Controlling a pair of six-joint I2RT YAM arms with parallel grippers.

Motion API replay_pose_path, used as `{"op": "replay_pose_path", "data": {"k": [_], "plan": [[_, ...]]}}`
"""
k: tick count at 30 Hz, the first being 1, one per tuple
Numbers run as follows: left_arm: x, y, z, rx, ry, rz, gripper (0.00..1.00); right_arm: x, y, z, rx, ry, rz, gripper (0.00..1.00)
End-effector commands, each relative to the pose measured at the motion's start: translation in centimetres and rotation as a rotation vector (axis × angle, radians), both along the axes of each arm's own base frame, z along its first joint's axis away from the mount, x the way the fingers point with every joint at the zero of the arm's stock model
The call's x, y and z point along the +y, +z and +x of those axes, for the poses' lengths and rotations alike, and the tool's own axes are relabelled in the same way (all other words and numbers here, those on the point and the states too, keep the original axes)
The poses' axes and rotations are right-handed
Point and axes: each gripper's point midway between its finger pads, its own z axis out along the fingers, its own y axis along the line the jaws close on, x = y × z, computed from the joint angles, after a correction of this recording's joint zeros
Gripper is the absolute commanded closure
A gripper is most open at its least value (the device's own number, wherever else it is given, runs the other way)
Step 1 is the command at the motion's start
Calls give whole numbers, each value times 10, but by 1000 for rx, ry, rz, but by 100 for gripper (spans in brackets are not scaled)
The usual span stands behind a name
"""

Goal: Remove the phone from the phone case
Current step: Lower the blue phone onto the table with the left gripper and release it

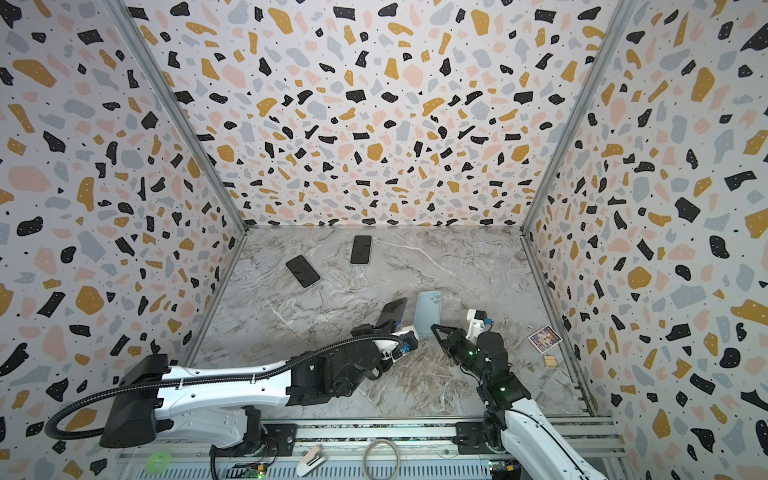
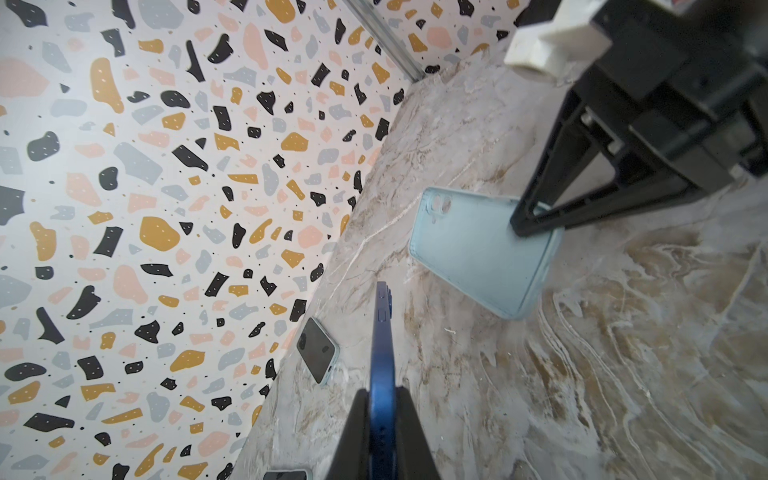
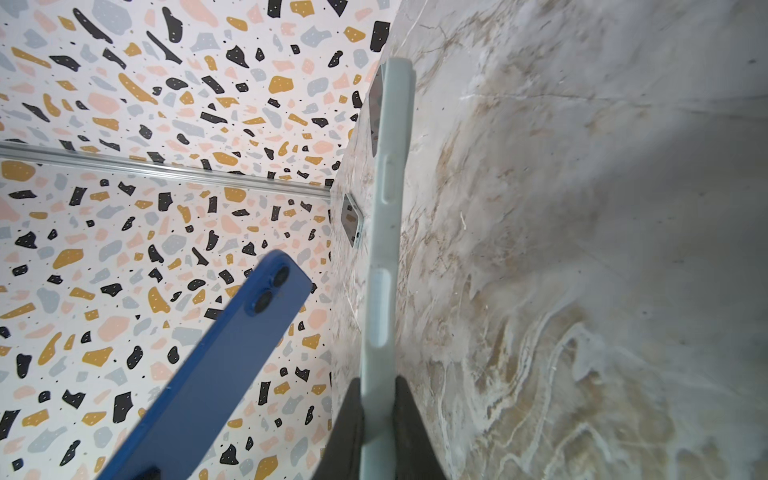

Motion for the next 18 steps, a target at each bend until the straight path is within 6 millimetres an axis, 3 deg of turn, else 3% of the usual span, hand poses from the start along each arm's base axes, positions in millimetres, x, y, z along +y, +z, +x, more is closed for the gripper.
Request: {"op": "replay_pose_path", "data": {"k": [1, 7, 18], "plan": [[2, 5, 4, -30, 69, -86, 100, 9, 19, -1, -42, 67, -10, 100], [6, -28, -3, -18, 69, -18, 100, 16, 16, -5, -31, 123, -6, 100], [5, -70, -22, 12, 27, 9, 100, 29, -4, -14, 35, 200, -20, 100]]}}
